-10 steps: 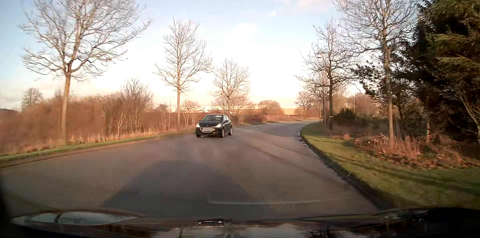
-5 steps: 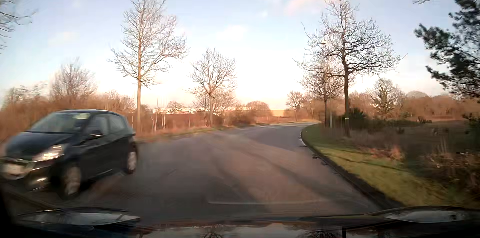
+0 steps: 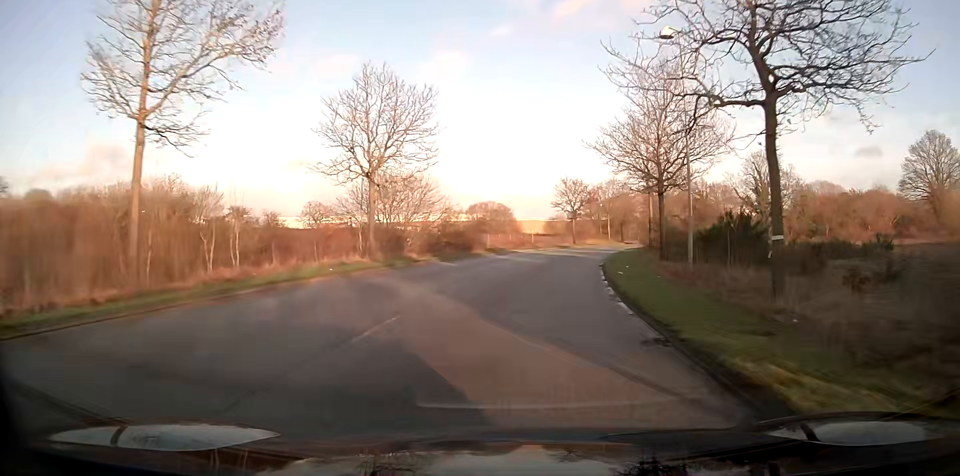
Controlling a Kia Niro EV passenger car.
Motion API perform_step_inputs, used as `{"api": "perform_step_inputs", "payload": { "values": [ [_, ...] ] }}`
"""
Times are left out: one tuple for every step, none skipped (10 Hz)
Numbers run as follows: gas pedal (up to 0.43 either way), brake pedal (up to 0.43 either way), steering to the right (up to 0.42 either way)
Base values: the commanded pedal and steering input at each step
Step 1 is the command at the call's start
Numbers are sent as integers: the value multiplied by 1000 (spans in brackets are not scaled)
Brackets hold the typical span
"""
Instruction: Follow the waypoints while adhering to traffic rules and regulations
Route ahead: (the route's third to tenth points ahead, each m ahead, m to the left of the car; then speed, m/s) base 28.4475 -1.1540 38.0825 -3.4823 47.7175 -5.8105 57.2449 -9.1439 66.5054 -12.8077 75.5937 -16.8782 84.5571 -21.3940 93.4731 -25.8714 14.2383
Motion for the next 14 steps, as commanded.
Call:
{"api": "perform_step_inputs", "payload": {
  "values": [
    [209,0,32],
    [220,0,31],
    [220,0,32],
    [220,0,32],
    [220,0,31],
    [220,0,31],
    [220,0,32],
    [220,0,31],
    [220,0,31],
    [220,0,32],
    [220,0,32],
    [209,0,31],
    [197,0,32],
    [177,0,32]
  ]
}}
